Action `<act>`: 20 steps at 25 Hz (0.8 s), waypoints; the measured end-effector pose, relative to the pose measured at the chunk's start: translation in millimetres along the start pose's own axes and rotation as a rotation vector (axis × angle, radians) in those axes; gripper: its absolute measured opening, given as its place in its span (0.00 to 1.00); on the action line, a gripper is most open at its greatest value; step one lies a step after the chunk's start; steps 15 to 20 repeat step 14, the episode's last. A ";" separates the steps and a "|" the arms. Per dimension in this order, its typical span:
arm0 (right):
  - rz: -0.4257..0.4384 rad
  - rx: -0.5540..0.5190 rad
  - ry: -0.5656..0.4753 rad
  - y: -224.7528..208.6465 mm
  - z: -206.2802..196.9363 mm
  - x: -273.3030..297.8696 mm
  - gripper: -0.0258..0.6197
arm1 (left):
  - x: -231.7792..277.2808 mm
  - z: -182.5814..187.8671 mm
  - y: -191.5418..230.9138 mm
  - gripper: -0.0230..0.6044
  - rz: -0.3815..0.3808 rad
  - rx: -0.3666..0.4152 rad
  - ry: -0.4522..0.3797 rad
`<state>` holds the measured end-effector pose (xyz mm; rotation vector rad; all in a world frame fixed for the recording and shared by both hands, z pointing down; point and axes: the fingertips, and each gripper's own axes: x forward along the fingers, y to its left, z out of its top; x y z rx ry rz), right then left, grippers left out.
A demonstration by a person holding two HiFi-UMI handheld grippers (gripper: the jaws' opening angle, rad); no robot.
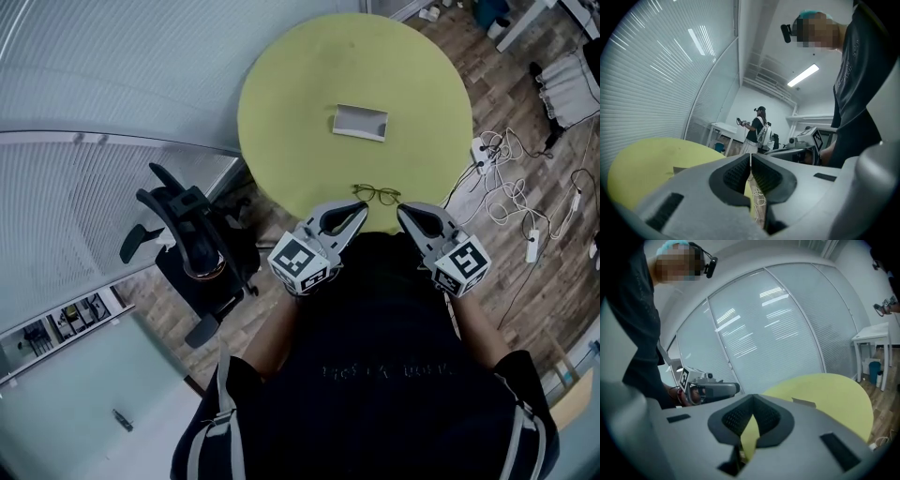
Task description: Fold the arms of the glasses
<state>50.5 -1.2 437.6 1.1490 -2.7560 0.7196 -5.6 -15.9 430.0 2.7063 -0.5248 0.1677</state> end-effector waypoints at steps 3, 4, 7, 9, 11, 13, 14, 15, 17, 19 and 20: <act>0.034 -0.054 -0.037 12.6 11.9 -1.7 0.09 | -0.1 19.0 -4.3 0.07 -0.018 0.003 -0.054; 0.046 -0.064 -0.047 15.9 15.1 -2.0 0.09 | 0.1 22.9 -4.6 0.07 -0.021 0.003 -0.062; 0.076 -0.085 -0.071 23.8 26.2 -2.5 0.09 | 0.6 33.7 -4.3 0.07 -0.033 -0.034 -0.091; 0.077 -0.093 -0.073 26.3 32.5 -3.4 0.09 | 1.5 38.1 -4.5 0.07 -0.043 -0.042 -0.102; 0.077 -0.086 -0.093 26.6 36.7 -3.6 0.09 | 3.0 38.3 -3.8 0.07 -0.046 -0.012 -0.090; 0.077 -0.072 -0.123 25.2 40.9 -2.2 0.09 | 4.4 36.7 -1.8 0.07 -0.046 0.014 -0.076; 0.078 -0.063 -0.142 24.3 43.3 -1.2 0.09 | 5.0 35.8 -0.7 0.07 -0.046 0.023 -0.069; 0.078 -0.063 -0.142 24.3 43.3 -1.2 0.09 | 5.0 35.8 -0.7 0.07 -0.046 0.023 -0.069; 0.078 -0.063 -0.142 24.3 43.3 -1.2 0.09 | 5.0 35.8 -0.7 0.07 -0.046 0.023 -0.069; 0.078 -0.063 -0.142 24.3 43.3 -1.2 0.09 | 5.0 35.8 -0.7 0.07 -0.046 0.023 -0.069; 0.078 -0.063 -0.142 24.3 43.3 -1.2 0.09 | 5.0 35.8 -0.7 0.07 -0.046 0.023 -0.069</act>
